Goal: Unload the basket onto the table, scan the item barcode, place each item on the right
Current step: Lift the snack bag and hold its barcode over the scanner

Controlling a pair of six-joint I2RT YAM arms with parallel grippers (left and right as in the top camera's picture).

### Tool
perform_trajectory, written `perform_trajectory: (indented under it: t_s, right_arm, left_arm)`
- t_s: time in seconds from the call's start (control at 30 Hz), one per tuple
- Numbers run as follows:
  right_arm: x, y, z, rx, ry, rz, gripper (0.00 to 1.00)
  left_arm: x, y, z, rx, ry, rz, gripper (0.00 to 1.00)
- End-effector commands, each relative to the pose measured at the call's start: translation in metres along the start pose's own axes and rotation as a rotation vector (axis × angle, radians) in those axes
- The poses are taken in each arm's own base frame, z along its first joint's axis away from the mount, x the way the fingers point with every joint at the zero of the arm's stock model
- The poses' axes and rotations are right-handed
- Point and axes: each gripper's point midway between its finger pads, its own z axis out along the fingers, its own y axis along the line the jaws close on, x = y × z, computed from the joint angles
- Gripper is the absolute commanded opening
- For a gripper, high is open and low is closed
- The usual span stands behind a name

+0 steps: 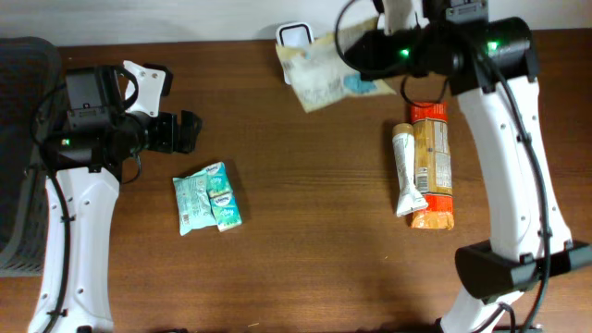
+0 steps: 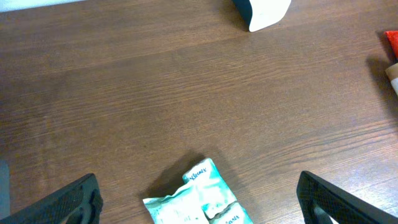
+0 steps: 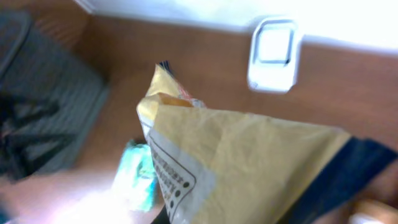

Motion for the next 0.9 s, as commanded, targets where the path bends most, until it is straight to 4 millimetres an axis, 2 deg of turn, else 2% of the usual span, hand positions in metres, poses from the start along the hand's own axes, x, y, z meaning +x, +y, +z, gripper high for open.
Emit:
perform_trajectory:
  t_s: [0.0, 0.07, 0.17, 0.27, 0.37, 0.53, 0.63, 0.7, 0.8, 0.87]
  right_arm:
    - [-0.058, -0.024, -0.027, 0.458, -0.240, -0.209, 0.04]
    - [-0.084, -0.023, -0.016, 0.620, -0.314, -0.345, 0.04]
    - [-0.102, -0.027, 0.023, 0.716, -0.319, -0.513, 0.04]
    - [-0.107, -0.035, 0.068, 0.744, -0.294, -0.647, 0.04]
    - [-0.103, -0.045, 0.114, 0.755, -0.266, -0.707, 0.04]
    - [-0.110, -0.045, 0.143, 0.740, -0.322, -0.727, 0.04]
    - [-0.104, -0.047, 0.167, 0.736, -0.278, -0.868, 0.04]
    - [-0.092, -0.058, 0.188, 0.775, -0.184, -1.001, 0.04]
    - [-0.082, -0.078, 0.196, 0.856, -0.090, -1.059, 0.04]
    - [-0.082, -0.084, 0.196, 0.862, -0.087, -1.054, 0.04]
  left_arm:
    - [-0.007, 0.000, -0.008, -0.006, -0.025, 0.023, 0.99]
    - [-0.007, 0.000, -0.008, -0.006, -0.025, 0.023, 0.99]
    - [-0.007, -0.001, -0.008, -0.006, -0.025, 0.023, 0.99]
    - [-0.007, 0.000, -0.008, -0.006, -0.025, 0.023, 0.99]
    - [-0.007, 0.000, -0.008, -0.006, -0.025, 0.023, 0.99]
    - [-0.007, 0.000, -0.008, -0.006, -0.025, 0.023, 0.99]
    - [-0.007, -0.001, -0.008, -0.006, -0.025, 0.023, 0.99]
    - [-0.007, 0.000, -0.008, -0.006, -0.025, 0.023, 0.99]
    - [-0.007, 0.000, -0.008, -0.006, -0.025, 0.023, 0.99]
    - [-0.007, 0.000, -0.008, -0.006, -0.025, 0.023, 0.99]
